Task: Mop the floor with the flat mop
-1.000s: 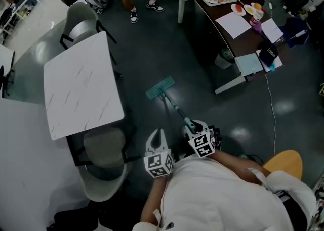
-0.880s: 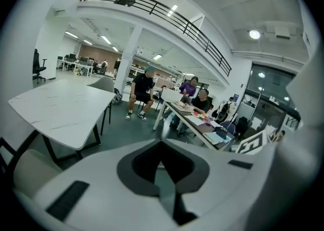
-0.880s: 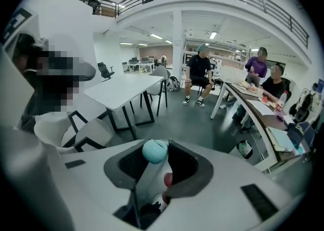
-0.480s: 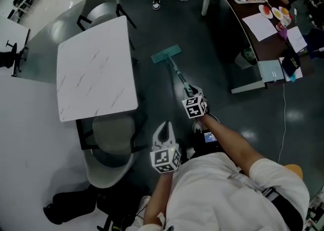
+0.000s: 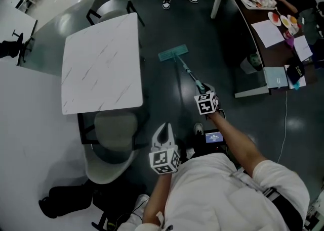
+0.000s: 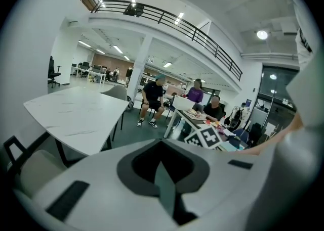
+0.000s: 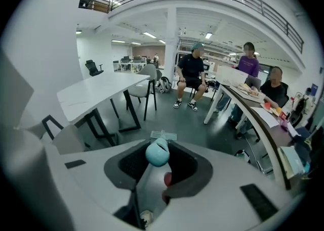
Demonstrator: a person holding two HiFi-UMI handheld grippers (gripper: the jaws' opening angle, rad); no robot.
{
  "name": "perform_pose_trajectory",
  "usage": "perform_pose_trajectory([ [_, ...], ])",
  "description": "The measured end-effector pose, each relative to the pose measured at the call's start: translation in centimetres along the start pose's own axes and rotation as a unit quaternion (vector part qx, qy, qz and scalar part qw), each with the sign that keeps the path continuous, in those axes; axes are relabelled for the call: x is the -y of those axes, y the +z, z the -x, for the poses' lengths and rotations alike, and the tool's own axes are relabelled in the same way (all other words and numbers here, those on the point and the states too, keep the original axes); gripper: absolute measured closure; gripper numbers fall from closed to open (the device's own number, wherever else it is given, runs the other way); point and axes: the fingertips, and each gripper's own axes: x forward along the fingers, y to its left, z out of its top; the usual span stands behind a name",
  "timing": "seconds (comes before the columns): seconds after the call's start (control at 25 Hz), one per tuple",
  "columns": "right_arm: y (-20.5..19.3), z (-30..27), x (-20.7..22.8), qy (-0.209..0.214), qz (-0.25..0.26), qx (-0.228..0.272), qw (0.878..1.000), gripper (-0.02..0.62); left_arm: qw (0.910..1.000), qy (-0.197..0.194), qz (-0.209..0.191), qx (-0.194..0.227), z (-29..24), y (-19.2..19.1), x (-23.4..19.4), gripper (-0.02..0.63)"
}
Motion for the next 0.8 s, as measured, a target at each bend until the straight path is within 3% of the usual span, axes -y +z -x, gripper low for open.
perform_pose_trajectory([
  [0.4,-7.7,20.0,-5.4,0.022,-0.041,-0.040,0.998,0.483,0.9983,-0.057,-0.008,0.006,0.2,0.4,0.7,0.598],
  [0.56,-10.3,21.5,-7.6,0.030,-0.055,-0.060,0.996,0.480,0.9965,-0.082,-0.017,-0.001,0.2,0.2,1.1,0.598],
  [0.8,-11.3,19.9,-9.2,-0.007,-0.031,-0.036,0.999,0.483,0.9947,-0.100,-0.017,-0.020,0.7,-1.3,0.5,0.598],
])
